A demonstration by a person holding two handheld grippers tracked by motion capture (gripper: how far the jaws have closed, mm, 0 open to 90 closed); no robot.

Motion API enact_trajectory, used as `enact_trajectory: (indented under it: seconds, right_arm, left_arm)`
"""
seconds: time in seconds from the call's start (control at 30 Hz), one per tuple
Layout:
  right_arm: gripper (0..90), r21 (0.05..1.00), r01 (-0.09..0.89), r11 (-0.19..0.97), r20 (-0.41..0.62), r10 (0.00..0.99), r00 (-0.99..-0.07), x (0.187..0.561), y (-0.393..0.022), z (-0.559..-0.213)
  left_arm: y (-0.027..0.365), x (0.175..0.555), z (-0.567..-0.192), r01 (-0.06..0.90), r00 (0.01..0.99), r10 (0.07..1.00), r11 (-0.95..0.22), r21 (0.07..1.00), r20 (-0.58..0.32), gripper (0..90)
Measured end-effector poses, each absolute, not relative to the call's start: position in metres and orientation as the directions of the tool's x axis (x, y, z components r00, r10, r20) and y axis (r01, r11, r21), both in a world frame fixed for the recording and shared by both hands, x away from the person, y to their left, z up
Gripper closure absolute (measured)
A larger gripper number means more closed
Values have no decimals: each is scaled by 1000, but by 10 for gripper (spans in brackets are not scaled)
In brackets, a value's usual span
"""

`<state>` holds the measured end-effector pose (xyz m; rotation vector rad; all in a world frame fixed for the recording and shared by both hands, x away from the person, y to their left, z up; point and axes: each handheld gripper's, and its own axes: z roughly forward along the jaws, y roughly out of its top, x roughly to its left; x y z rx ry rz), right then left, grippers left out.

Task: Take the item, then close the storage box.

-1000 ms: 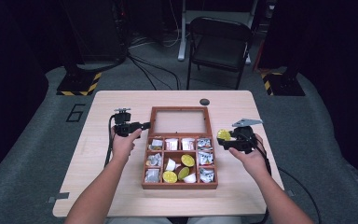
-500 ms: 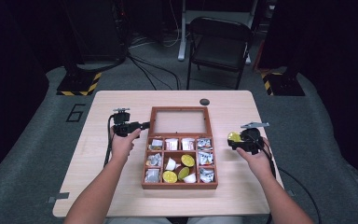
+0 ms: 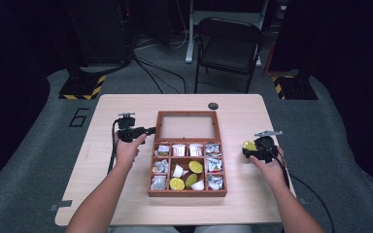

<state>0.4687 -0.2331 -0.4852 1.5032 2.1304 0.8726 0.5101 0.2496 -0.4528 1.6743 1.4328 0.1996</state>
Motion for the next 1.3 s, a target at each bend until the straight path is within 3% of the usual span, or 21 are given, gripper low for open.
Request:
enact_trajectory:
  seconds: [0.7, 1.3]
  right_arm:
    - [331, 680, 704, 202, 46, 947, -317, 469, -241, -491]
    - [312, 731, 643, 227, 16, 937, -349, 475, -209, -446]
  left_arm:
    - [243, 512, -457, 715, 323, 854, 61, 696, -408, 348]
    - [241, 512, -453, 707, 313, 868, 58, 705, -385, 336]
